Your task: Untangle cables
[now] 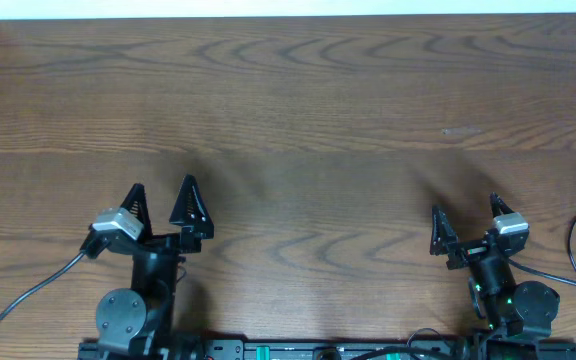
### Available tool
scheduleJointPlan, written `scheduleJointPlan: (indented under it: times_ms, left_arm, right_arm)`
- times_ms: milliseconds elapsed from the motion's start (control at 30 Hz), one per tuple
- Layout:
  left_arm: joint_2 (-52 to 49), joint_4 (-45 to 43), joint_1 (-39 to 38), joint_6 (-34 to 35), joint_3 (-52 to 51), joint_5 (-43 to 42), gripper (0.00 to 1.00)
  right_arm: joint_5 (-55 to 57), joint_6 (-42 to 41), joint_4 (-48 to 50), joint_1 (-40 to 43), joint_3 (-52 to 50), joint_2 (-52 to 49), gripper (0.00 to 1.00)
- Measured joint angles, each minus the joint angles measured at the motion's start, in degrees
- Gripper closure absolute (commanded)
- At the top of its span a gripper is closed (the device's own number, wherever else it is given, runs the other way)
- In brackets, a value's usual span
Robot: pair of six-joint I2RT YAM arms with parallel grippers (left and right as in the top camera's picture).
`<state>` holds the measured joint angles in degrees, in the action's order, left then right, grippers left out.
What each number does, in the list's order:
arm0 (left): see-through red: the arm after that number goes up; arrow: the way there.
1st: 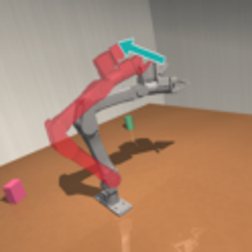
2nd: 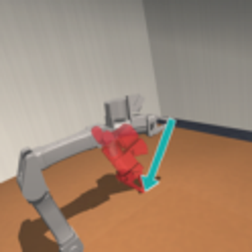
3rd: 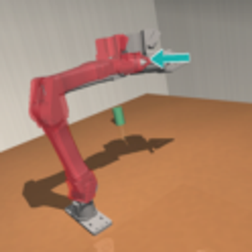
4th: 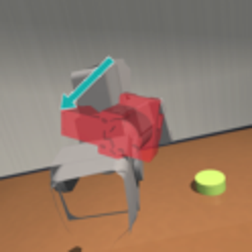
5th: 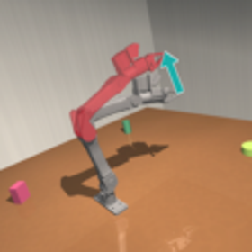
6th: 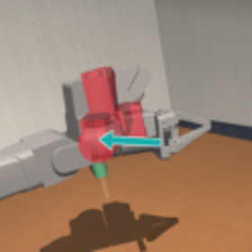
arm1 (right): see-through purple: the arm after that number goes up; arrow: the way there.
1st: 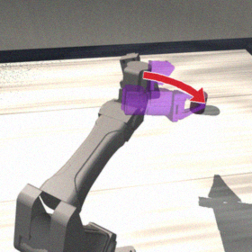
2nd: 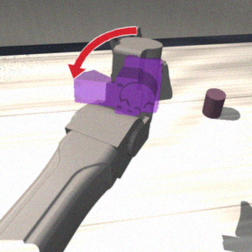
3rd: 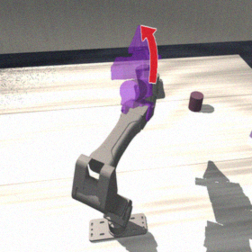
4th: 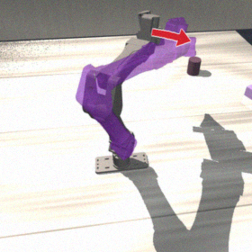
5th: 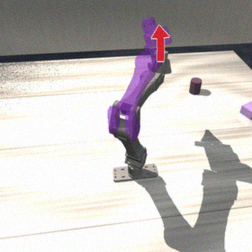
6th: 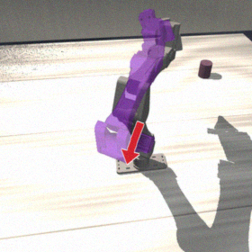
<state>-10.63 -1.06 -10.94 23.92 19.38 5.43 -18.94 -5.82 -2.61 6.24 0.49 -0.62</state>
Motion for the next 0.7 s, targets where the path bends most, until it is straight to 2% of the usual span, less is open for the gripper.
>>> scheduleJointPlan:
  times_ms: [267, 533, 700]
  left_arm:
    - [2.4, -2.4, 7.0, -0.2, -6.4, -4.8, 0.02]
    - [8.9, -2.9, 12.7, -0.2, -14.8, -5.6, 0.02]
    - [9.8, -2.9, 14.7, -0.3, -16.2, -5.6, 0.02]
  right_arm:
    - [0.1, 0.0, 0.0, 0.0, 0.0, 0.0, 0.01]
    - [0.2, 0.0, 0.0, 0.0, 0.0, 0.0, 0.01]
    - [0.2, 0.0, 0.0, 0.0, 0.0, 0.0, 0.01]
